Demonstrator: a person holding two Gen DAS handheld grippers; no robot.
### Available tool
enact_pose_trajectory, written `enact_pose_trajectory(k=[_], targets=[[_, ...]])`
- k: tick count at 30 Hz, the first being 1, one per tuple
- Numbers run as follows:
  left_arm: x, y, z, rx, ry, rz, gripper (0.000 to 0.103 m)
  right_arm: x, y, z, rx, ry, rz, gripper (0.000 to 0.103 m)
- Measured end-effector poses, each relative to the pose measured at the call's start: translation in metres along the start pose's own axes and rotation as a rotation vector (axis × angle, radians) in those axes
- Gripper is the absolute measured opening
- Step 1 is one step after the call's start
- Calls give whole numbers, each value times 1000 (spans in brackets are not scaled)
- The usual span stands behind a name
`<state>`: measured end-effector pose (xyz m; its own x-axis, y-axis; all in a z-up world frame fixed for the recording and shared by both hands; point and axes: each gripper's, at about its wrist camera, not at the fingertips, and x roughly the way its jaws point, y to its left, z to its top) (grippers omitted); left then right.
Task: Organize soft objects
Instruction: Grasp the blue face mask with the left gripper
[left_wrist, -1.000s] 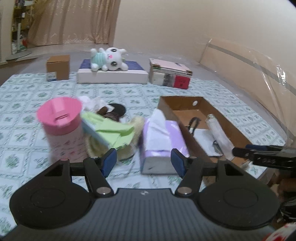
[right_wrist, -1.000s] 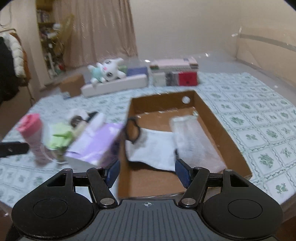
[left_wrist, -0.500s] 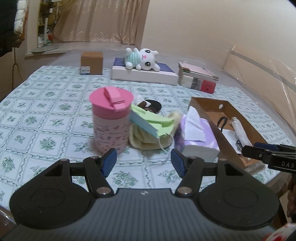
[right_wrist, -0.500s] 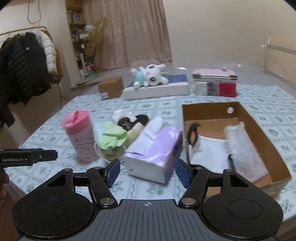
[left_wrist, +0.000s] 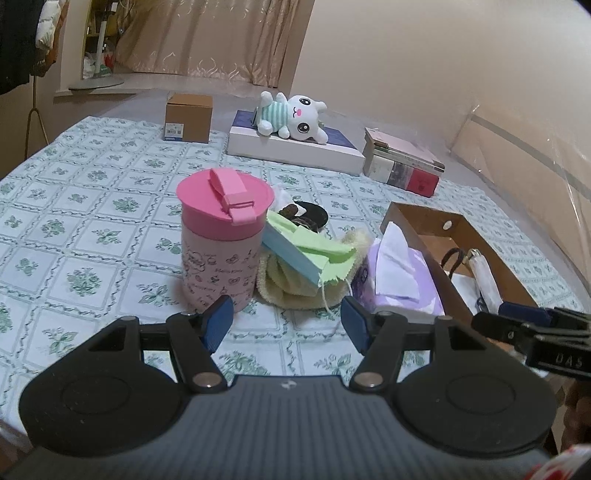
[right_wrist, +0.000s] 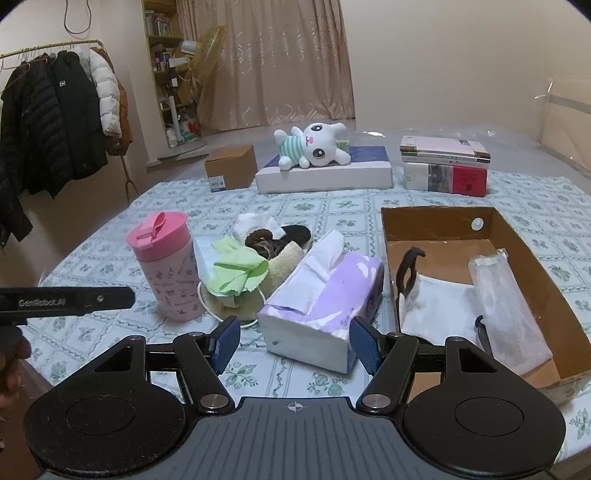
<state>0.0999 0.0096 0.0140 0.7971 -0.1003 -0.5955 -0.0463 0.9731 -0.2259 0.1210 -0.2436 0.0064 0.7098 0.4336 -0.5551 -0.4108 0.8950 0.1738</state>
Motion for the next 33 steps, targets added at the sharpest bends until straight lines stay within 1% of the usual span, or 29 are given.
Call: enact_pose_trajectory(k=[6,7,8,9,13,15,17,18,19,20,22,26,33], targets=[[37,-4,10,-44,14,-27,58,21,-4,5,-27,6,-13,65],[44,-6,11,-44,20,-32,55,25,-5,5,-30,8,-14,65],[51,-7,12,-42,25,-33,49,28,-7,6,-31,8,-12,65],[58,-9,13,-42,31,-31,46,32,-9,7,-31,8,-10,65],[83,-12,15,-59,45,-34,37,46,-14,8,-31,15,-7,65],[93,-12,16,-58,53,-32,34,52,-16,8,-27,21,-4,65],[99,-10,17,-58,52,-31,20,57,-18,8,-20,25,3,65],[101,-10,18,-53,54,-29,17,59,-18,8,-19,28,6,65],[103,-9,18,-49,57,-29,9,60,-18,8,-18,30,7,65],[102,-8,18,-46,58,-25,5,61,-18,8,-16,32,9,65],[99,-7,18,-33,54,-17,2,62,-18,8,-14,35,13,65],[81,-5,15,8,47,-6,1,57,-12,8,-13,28,24,65],[36,5,-6,86,92,-17,0,43,9,5,-26,16,65,65]])
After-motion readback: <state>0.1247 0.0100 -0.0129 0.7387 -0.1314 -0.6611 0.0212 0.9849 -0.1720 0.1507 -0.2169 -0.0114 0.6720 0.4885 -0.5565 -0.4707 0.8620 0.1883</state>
